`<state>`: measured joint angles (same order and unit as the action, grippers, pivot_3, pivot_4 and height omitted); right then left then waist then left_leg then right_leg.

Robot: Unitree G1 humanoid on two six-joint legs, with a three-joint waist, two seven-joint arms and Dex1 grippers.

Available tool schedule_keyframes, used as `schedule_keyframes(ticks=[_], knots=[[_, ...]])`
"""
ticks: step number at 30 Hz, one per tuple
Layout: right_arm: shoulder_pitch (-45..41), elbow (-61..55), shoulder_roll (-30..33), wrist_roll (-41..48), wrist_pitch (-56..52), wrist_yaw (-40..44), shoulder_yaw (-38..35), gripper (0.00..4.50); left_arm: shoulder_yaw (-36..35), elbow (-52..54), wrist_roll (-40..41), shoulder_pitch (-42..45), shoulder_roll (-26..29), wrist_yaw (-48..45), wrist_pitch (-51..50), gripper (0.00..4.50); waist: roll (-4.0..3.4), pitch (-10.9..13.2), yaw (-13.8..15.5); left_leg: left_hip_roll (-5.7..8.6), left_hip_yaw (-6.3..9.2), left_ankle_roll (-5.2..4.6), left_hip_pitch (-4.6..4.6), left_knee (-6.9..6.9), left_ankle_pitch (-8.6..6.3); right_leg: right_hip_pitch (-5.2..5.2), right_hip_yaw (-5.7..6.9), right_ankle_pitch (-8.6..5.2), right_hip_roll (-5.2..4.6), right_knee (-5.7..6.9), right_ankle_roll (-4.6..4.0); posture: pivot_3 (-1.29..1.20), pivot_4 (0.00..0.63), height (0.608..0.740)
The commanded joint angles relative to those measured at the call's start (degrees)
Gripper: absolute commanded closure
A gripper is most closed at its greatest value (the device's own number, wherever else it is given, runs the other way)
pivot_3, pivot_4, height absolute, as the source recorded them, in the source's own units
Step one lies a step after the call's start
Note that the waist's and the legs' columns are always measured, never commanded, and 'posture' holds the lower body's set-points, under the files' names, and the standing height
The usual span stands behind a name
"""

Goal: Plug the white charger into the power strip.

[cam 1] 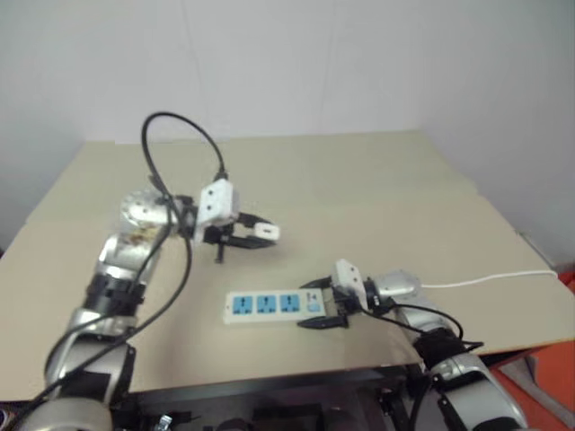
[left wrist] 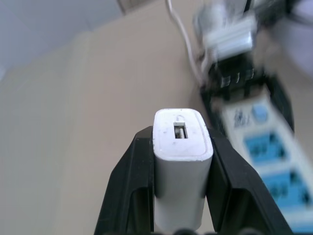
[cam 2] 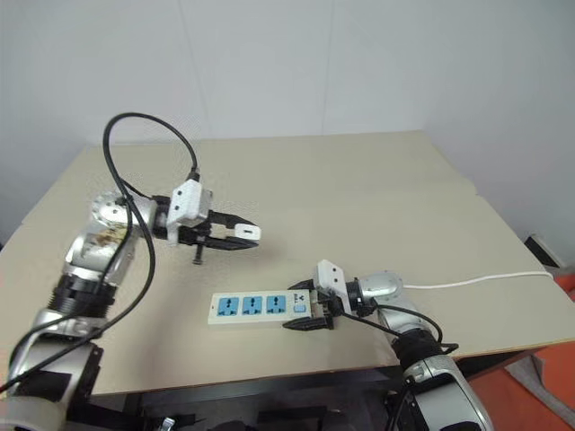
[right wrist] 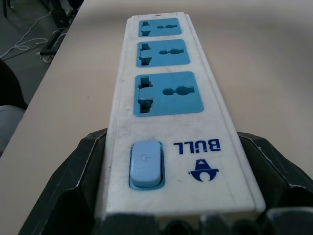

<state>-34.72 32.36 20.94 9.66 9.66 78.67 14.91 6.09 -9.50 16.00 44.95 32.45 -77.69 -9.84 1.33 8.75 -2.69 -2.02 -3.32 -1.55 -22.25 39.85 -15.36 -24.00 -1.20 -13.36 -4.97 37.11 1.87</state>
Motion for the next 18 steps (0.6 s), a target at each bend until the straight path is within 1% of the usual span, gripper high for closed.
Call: schedule_keyframes(ticks=[1,6,11,16,18], knots=[[-0.47,2.73,-0.95,-3.15,0.94,-1.99,1.4,1.06,0.02,6.29,3.43,-2.14,-4.05,5.66,-6.18,3.48,0.0,0.0,-0.02,0.0,0.0,0.0,0.01,0.0,0.0,0.0,0.0,0.0,0.0,0.01,0.0,0.0,0.15,0.74],[-0.05,2.49,-1.32,-3.28,0.61,-1.55,1.76,1.06,2.13,9.64,4.56,-7.24,-9.06,9.83,-9.93,3.48,0.01,-0.03,-0.2,-0.04,-0.01,0.01,0.11,-0.07,0.0,0.02,-0.15,0.02,0.09,-0.01,-0.03,0.0,0.15,0.74],[0.13,2.3,-1.12,-3.4,0.19,-1.28,1.96,1.06,1.89,8.65,6.01,-12.01,-12.75,10.84,-7.1,3.48,0.02,-0.03,-0.17,-0.04,-0.04,0.01,0.17,-0.1,0.0,0.03,-0.21,0.02,0.1,-0.02,-0.03,0.0,0.15,0.74],[0.36,2.04,-1.0,-3.41,-0.15,-1.3,2.0,1.06,2.27,8.07,6.96,-13.53,-12.5,9.65,-8.9,3.48,0.02,-0.03,-0.13,-0.04,-0.06,0.01,0.18,-0.1,0.0,0.03,-0.24,0.02,0.1,-0.03,-0.04,0.0,0.15,0.74],[0.66,1.78,-0.88,-3.42,-0.26,-1.21,2.08,1.06,2.61,7.7,7.37,-13.88,-11.44,7.86,-9.31,3.48,0.02,-0.04,-0.13,-0.04,-0.06,0.01,0.18,-0.1,0.0,0.04,-0.24,0.02,0.1,-0.03,-0.04,0.0,0.15,0.74]])
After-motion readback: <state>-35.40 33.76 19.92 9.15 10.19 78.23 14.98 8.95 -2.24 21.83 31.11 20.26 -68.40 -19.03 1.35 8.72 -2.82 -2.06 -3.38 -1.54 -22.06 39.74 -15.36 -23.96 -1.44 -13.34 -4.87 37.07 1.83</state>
